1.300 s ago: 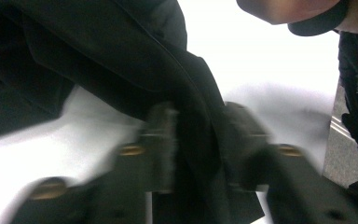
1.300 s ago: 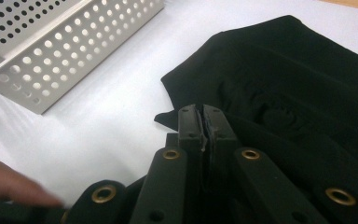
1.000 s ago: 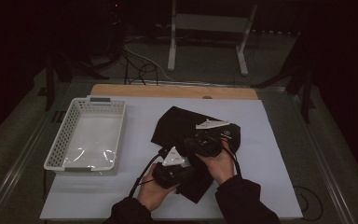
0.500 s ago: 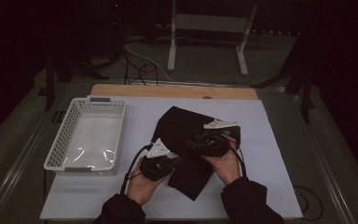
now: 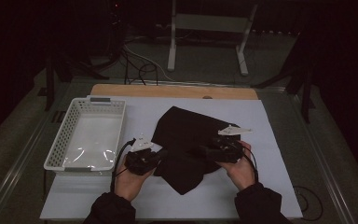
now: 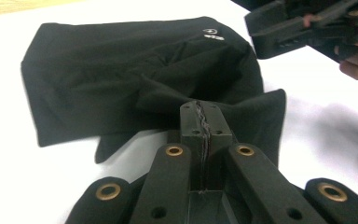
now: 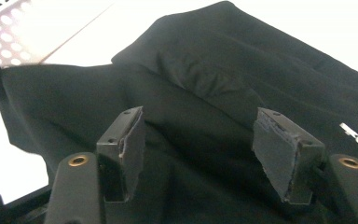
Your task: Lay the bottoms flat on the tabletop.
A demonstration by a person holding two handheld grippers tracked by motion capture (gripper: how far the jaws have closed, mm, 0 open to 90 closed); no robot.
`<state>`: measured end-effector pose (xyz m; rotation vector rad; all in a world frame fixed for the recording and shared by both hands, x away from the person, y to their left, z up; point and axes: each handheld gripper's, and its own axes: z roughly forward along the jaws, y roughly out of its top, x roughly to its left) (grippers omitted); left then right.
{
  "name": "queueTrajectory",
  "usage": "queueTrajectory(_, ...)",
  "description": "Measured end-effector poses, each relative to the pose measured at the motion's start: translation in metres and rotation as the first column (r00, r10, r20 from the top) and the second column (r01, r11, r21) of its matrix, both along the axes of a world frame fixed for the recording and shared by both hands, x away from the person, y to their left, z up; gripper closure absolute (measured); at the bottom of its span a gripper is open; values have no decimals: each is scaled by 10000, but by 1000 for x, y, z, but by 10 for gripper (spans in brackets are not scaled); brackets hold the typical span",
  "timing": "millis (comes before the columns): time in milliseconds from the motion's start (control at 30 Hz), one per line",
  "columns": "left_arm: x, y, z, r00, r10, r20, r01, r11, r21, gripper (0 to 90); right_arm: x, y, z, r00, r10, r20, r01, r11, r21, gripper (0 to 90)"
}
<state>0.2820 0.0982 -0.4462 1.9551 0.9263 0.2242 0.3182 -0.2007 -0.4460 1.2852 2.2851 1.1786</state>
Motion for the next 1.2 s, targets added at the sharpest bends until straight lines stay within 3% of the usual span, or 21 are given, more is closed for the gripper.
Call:
queueTrajectory(400,5,9,-1,9962,876,8,-876,9961,104,900,-10,-28,-10,9982,-594,98,597,9979,-254,302)
queueTrajectory(833,11,18,-4,9806,1950,189,-1952,9807,77,900,-13,-48,-12,9942,-1059,159,1064,9937,-356,299)
queueTrajectory(1033,12,20,-4,9756,2176,299,-2178,9760,33,900,-14,-49,-13,9933,-1139,200,1147,9921,-498,299)
queueTrajectory(1200,13,19,-5,9761,2158,255,-2159,9764,31,900,-14,-49,-16,9924,-1207,224,1221,9896,-758,299)
